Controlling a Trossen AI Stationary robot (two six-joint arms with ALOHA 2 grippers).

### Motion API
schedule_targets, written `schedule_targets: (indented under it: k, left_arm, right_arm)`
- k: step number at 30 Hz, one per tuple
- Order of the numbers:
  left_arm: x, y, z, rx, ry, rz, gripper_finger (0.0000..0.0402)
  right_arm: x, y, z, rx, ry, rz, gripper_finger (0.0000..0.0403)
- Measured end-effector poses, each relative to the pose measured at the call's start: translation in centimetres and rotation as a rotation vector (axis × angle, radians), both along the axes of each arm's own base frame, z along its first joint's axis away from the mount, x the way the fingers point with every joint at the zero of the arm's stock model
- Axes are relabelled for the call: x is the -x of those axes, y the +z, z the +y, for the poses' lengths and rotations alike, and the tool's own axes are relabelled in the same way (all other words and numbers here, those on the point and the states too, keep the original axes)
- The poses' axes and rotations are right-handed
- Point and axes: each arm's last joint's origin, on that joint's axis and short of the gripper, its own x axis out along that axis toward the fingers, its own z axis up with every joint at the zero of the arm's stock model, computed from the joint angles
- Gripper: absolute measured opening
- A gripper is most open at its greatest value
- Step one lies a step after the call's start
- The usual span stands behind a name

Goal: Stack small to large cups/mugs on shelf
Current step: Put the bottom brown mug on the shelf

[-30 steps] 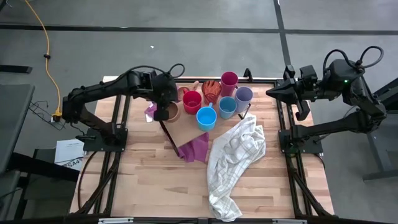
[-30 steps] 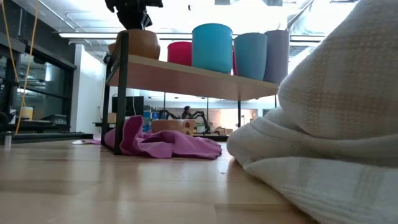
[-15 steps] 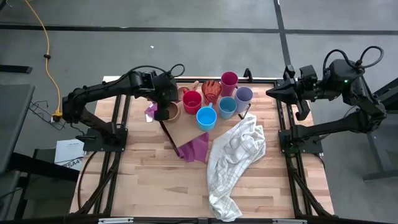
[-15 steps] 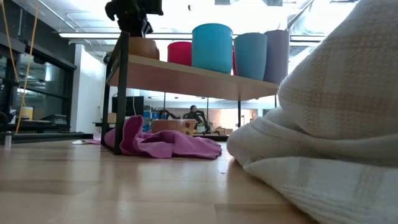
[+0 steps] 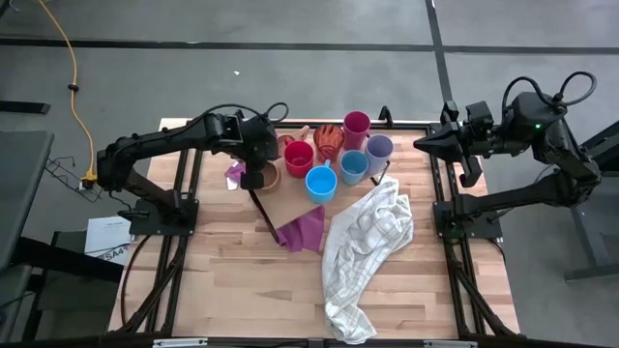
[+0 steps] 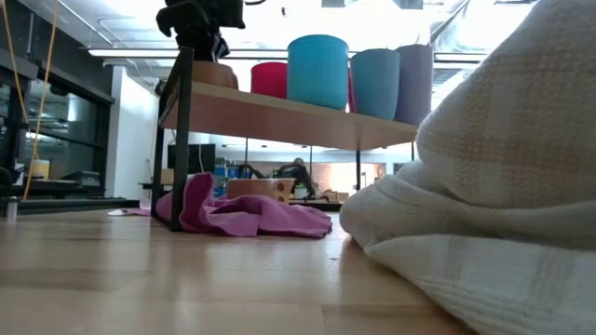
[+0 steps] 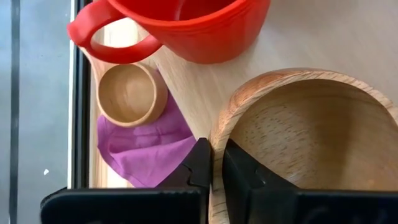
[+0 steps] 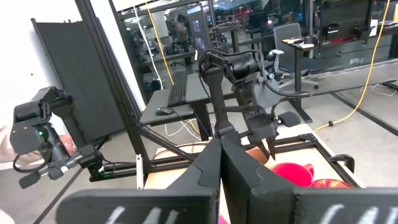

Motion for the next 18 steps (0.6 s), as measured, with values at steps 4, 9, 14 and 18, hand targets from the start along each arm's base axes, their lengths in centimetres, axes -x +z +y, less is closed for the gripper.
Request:
schedule_targets:
  k: [4, 9, 14, 18]
  left_arm:
    - [-0.14, 0.06, 0.06, -0.007, -0.002, -0.015, 0.0023]
    - [0.08, 0.1, 0.71, -0.003, 0.02, -0.028, 0.0019]
    - [0.19, 0.1, 0.96, 0.019, 0.022, -0.04, 0.0013]
    - [0.16, 0.1, 0.91, 0.028, 0.007, -0.043, 0.0029]
  right_arm:
    - [0.0, 0.0, 0.0, 0.0, 0.0, 0.0, 0.0]
    - [0.0, 0.0, 0.0, 0.0, 0.0, 0.0, 0.0]
    - [0.0, 0.0, 0.0, 0.0, 0.0, 0.0, 0.0]
    - [0.0, 0.0, 0.0, 0.0, 0.0, 0.0, 0.0]
